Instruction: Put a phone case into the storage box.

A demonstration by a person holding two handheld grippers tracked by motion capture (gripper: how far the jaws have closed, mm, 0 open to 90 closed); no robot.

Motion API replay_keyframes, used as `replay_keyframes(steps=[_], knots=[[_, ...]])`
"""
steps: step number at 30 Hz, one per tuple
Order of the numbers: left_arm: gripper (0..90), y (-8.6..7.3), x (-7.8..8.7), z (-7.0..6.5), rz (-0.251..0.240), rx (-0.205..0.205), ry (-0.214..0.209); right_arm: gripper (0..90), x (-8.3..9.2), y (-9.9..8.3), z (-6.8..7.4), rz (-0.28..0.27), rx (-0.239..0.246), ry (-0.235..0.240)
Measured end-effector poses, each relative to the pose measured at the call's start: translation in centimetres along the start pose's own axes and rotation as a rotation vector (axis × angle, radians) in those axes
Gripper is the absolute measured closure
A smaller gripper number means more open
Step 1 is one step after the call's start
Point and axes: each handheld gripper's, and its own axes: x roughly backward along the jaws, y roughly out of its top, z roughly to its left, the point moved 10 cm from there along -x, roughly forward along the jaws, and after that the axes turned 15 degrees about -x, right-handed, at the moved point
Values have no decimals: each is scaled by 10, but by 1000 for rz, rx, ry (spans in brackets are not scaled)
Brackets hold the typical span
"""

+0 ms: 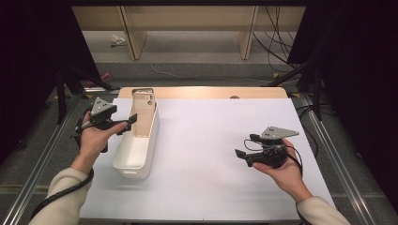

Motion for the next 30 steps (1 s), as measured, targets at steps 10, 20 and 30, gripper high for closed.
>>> replay_keyframes(steps=[10,20,30], knots=[[36,-5,10,-31,-6,2,-38,161,1,0,0,-1,-2,1],[9,-6,22,-53,-13,-5,-77,161,1,0,0,0,-3,1],[5,-6,31,-73,-29,-28,-114,161,2,1,0,-2,-1,0]])
